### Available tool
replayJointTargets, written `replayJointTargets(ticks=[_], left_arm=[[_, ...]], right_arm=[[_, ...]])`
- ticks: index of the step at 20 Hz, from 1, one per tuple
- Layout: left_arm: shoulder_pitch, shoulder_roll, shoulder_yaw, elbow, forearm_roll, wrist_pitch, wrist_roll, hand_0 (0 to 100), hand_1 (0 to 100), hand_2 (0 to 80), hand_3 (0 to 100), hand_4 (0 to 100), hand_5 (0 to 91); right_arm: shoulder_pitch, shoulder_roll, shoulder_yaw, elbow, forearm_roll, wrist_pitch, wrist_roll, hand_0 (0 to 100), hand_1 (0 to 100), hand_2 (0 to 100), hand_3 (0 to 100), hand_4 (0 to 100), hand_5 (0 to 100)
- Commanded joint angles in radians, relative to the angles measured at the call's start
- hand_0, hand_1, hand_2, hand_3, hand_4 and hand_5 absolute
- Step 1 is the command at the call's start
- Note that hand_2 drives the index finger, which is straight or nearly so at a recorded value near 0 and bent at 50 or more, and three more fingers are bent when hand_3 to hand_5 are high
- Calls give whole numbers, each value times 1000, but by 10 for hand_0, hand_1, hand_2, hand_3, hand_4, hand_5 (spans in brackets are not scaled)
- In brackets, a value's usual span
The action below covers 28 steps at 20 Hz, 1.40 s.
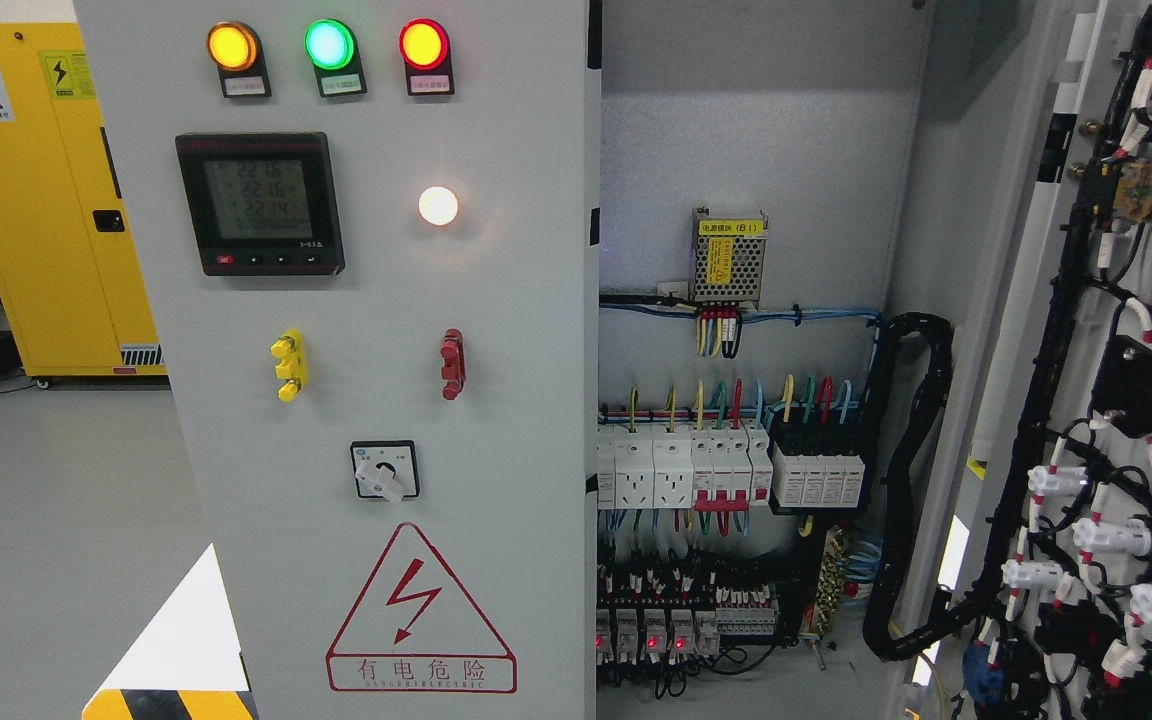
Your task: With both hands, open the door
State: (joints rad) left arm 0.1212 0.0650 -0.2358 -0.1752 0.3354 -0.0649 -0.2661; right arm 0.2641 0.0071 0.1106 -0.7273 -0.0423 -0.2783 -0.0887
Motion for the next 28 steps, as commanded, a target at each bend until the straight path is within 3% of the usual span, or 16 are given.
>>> replayJointTargets(ticks=[1, 4, 8, 12, 18, 20, 28], left_arm=[[-17, 3, 4, 56, -4, -1, 4, 120, 556, 0, 0, 0, 0], [-37, 7, 3, 57, -4, -10, 17, 120, 556, 0, 0, 0, 0], [-54, 12, 3, 56, -4, -21, 103, 120, 556, 0, 0, 0, 0], [-54, 4, 3, 56, -4, -22, 116, 120, 556, 0, 0, 0, 0], [-54, -4, 4, 57, -4, -22, 116, 120, 556, 0, 0, 0, 0], [-54, -4, 6, 57, -4, -22, 116, 120, 556, 0, 0, 0, 0], [-52, -14, 9, 57, 1, -16, 114, 120, 556, 0, 0, 0, 0]], right_arm=[[52, 23, 112, -830, -1, 46, -2, 0, 500, 40, 0, 0, 0], [49, 34, 133, -1061, -1, 128, -2, 0, 500, 40, 0, 0, 0], [40, 39, 132, -1205, -1, 123, -5, 0, 500, 40, 0, 0, 0], [23, 50, 135, -1323, -2, 122, -5, 0, 500, 40, 0, 0, 0], [-113, 88, 156, -1339, 4, 154, -9, 0, 500, 40, 0, 0, 0], [-181, 94, 156, -1339, 5, 221, -11, 0, 500, 40, 0, 0, 0], [-376, 97, 165, -1301, 35, 356, -5, 0, 500, 40, 0, 0, 0]])
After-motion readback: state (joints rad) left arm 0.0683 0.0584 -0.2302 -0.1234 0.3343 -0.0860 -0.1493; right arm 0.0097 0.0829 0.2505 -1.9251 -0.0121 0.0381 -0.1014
